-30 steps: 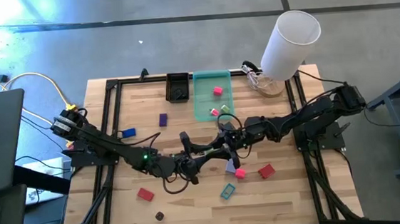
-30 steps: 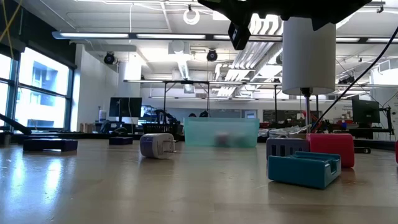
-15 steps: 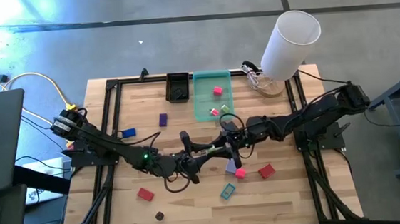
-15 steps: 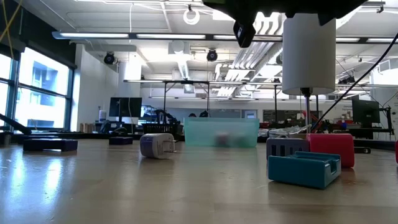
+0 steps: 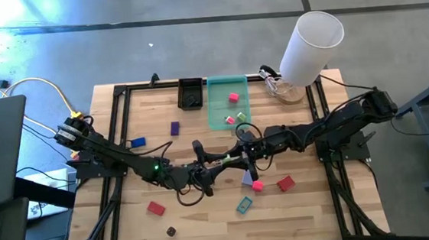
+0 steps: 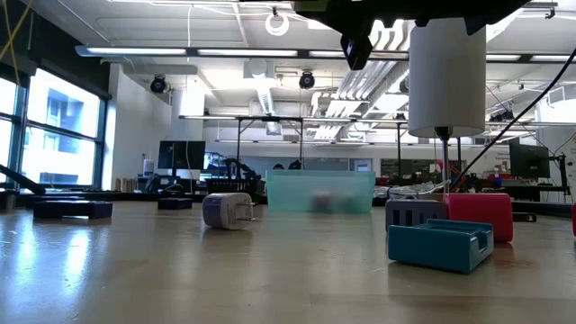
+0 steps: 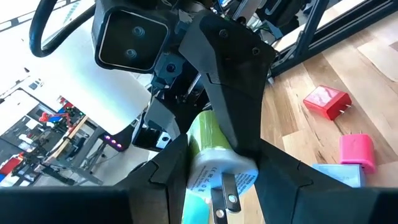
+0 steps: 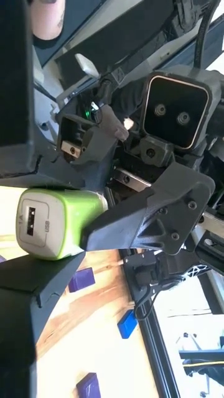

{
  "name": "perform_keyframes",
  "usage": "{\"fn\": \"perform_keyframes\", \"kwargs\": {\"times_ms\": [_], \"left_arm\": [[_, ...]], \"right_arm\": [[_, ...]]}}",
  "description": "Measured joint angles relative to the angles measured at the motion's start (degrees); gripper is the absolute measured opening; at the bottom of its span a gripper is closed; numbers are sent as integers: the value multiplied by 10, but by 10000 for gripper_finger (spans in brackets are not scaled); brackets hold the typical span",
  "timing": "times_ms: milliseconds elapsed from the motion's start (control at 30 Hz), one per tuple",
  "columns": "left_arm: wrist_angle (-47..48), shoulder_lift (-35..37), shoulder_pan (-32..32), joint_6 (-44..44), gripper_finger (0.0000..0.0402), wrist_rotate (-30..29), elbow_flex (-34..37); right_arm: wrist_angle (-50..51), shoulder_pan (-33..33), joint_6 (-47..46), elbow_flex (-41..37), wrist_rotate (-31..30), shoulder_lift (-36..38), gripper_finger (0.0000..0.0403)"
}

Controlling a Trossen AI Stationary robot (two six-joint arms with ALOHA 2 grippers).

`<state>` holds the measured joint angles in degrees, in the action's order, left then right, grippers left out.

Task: Pick & Place Office items
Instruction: Put the green charger adapter into the green bin

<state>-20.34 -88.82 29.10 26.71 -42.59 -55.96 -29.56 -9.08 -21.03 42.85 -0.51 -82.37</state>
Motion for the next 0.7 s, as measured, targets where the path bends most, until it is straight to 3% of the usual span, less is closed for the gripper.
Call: {"fn": "perform_keyframes", "kwargs": {"times_ms": [167, 333, 500, 700], "left_arm": [[-1, 1, -1, 14, 151, -7, 1], [8, 1, 9, -30, 156, -42, 4], [0, 2, 20, 27, 157, -46, 2], [0, 2, 33, 26, 158, -50, 2]], "right_arm": [[3, 0, 6, 0, 1, 2, 120], [19, 3, 7, -4, -24, 4, 120], [30, 2, 7, -3, -30, 4, 120], [41, 2, 11, -3, -52, 9, 120]]}}
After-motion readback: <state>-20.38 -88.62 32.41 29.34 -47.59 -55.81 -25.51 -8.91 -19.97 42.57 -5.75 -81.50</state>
